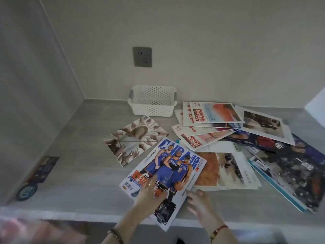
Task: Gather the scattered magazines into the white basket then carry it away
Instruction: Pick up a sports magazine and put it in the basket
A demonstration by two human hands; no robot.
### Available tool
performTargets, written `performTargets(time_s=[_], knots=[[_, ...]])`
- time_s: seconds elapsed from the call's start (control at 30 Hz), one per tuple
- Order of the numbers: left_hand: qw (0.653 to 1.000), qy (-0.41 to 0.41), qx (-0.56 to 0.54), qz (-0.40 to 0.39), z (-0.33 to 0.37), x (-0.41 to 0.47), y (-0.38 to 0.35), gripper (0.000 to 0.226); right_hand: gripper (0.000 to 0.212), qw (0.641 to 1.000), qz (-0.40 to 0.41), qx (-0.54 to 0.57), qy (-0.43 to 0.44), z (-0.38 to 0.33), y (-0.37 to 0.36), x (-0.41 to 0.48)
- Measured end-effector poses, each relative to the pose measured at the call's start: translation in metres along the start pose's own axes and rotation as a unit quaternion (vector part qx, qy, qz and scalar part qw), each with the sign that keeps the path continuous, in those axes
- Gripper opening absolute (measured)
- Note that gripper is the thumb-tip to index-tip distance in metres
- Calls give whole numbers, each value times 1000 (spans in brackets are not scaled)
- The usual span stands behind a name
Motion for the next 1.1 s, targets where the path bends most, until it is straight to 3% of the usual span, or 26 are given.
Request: performTargets(time_s=[0.1, 0.17, 0.23, 0.3, 0.4, 0.53, 0.6, 0.7, 0.77, 0.9, 1.0, 1.1], knots=[[980, -2, 155, -127, 20, 17, -41, 104, 16, 997, -49, 42, -34, -3, -10, 16], [960, 8, 228, -163, 31, 24, -60, 102, 8, 998, -57, 18, -24, -7, -9, 20], [955, 41, 266, -126, 36, 34, -64, 79, 7, 993, -33, -88, 75, -28, -3, 21], [961, 47, 259, -80, 46, 37, -57, 74, 5, 967, -41, -180, 176, -51, -8, 7], [981, 11, 194, -16, 68, 28, -27, 70, 17, 948, -73, -184, 250, -77, -24, -14], [989, -14, 87, 119, 82, 10, 50, 35, 9, 913, -177, -180, 322, -114, -49, -29], [988, -37, -5, 152, 85, 4, 91, 15, 33, 917, -153, -190, 315, -131, -49, -19], [968, -88, -186, 146, 100, -3, 146, 22, 77, 949, -132, -149, 243, -149, -48, 6], [939, -123, -291, 137, 114, -3, 175, 25, 86, 951, -180, -112, 225, -163, -63, 12], [882, -160, -424, 133, 136, 14, 216, 24, 69, 947, -243, 24, 208, -208, -92, 14], [888, -145, -393, 191, 137, 48, 253, 21, 49, 931, -238, 43, 275, -263, -103, 8], [891, -128, -378, 216, 134, 99, 292, 17, 27, 904, -184, -26, 385, -323, -123, 5]])
Point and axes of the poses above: each hand's wrist, its own x-axis towards the middle knuckle, its own y-axis out of the back of the hand, z = x × y, the point moved 7 cm from there along x, towards the middle knuckle, and after that the axes turned 4 degrees about x, right-handed, at the moved point
